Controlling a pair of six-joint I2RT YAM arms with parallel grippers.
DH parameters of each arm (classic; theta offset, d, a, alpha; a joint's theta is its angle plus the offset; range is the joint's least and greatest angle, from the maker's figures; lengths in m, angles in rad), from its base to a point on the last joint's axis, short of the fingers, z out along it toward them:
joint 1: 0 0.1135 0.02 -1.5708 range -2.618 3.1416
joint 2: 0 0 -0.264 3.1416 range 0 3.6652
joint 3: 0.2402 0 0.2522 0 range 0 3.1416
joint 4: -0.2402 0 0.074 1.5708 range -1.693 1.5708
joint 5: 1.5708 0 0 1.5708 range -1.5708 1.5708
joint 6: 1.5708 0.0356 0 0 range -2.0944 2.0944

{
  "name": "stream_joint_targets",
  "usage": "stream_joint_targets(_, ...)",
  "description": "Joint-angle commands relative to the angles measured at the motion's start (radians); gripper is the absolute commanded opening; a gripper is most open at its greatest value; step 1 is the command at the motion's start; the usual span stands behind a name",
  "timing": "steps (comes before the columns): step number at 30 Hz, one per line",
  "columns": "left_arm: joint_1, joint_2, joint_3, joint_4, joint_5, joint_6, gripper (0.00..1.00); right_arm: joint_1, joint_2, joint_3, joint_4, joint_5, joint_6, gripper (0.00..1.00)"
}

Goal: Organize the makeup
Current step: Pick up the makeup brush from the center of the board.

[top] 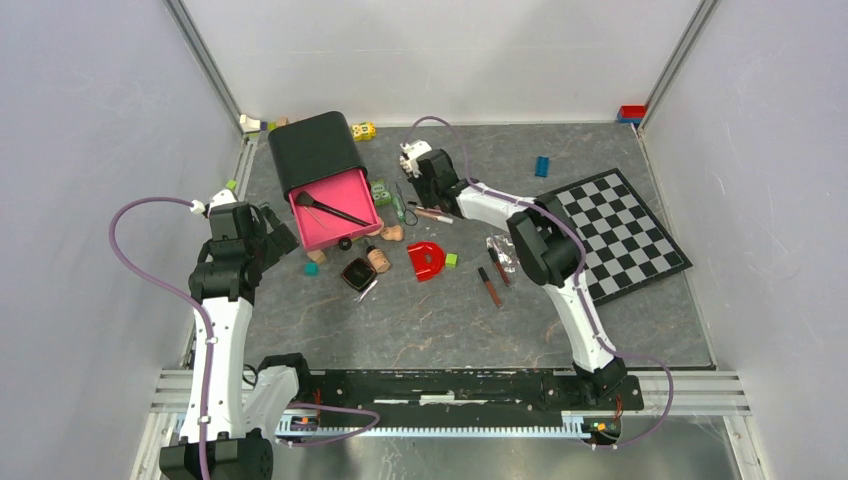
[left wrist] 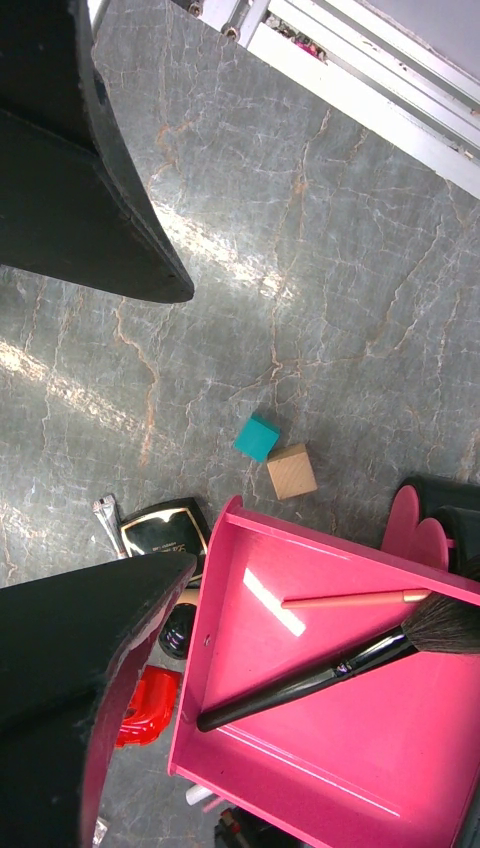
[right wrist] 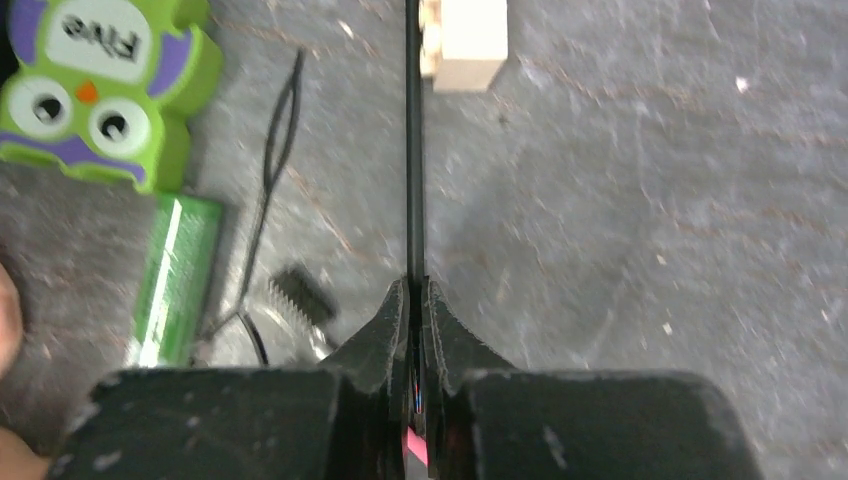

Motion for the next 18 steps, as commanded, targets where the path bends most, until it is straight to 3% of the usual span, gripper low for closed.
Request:
stream_joint_targets(1, -0.002, -0.01, -0.003, 0.035, -0.006, 0.028, 1.0, -0.038, -0.069, -0.169, -0.16, 0.046, -0.025, 0.0)
stream_joint_targets(6, -0.002, -0.009, -0.003, 0.035, -0.007, 0.029, 1.0, -0.044, -0.1, -0.204, -0.211, 0.049, -0.027, 0.01)
stream_joint_targets(12, -0.001, -0.01, -0.003, 0.034, -0.009, 0.028, 1.0, -0.044, -0.047, -0.112, -0.331, 0.051, -0.066, 0.27)
stream_joint_targets(16, -0.001, -0.008, -0.003, 0.035, -0.009, 0.028, 1.0, -0.044, -0.013, -0.064, -0.379, 0.053, -0.073, 0.29)
stream_joint_targets(18, -0.001, -0.006, -0.003, 0.034, -0.007, 0.029, 1.0, -0.044, -0.007, -0.059, -0.383, 0.048, -0.076, 0.23)
